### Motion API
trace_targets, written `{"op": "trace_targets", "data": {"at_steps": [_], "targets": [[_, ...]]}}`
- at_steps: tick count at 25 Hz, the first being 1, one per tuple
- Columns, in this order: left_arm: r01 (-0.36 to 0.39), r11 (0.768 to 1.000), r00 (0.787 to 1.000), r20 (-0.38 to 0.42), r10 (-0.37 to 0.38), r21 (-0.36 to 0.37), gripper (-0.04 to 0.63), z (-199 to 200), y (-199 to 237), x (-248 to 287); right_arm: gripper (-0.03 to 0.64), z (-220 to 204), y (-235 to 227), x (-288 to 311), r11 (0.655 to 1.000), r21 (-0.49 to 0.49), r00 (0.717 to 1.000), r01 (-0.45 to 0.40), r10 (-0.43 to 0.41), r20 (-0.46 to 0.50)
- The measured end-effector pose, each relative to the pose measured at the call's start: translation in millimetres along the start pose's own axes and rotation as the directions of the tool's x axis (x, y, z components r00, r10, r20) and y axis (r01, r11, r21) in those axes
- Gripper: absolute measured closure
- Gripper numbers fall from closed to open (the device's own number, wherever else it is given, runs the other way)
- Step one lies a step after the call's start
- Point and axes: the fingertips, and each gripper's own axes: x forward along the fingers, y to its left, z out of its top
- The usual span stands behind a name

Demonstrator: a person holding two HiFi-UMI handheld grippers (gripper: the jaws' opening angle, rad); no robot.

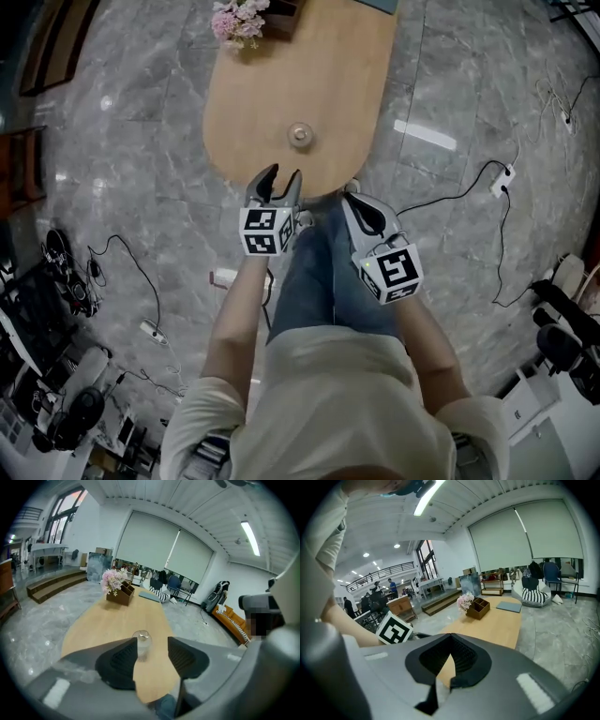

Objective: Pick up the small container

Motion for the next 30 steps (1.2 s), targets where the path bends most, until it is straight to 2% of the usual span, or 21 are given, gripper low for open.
{"op": "trace_targets", "data": {"at_steps": [5,9,19,24,30], "targets": [[-0.001,1.000,0.999,-0.036,0.002,0.028,0.360,-18,15,52,0.618,-24,-16,22,0.999,0.029,0.999,-0.017,0.018,-0.035],[0.007,0.997,0.998,-0.058,-0.003,0.077,0.305,-30,23,86,0.618,-40,-29,37,0.999,0.043,0.998,-0.030,0.032,-0.061],[0.006,0.987,0.999,-0.053,0.003,0.159,0.226,-43,37,144,0.618,-72,-47,62,0.996,0.074,0.994,-0.056,0.063,-0.092],[-0.008,0.980,0.999,-0.048,0.018,0.196,0.216,-44,42,168,0.618,-89,-50,69,0.993,0.098,0.991,-0.064,0.075,-0.108],[-0.064,0.963,0.997,-0.026,0.074,0.262,0.216,-48,48,183,0.618,-101,-57,72,0.992,0.107,0.989,-0.065,0.078,-0.124]]}}
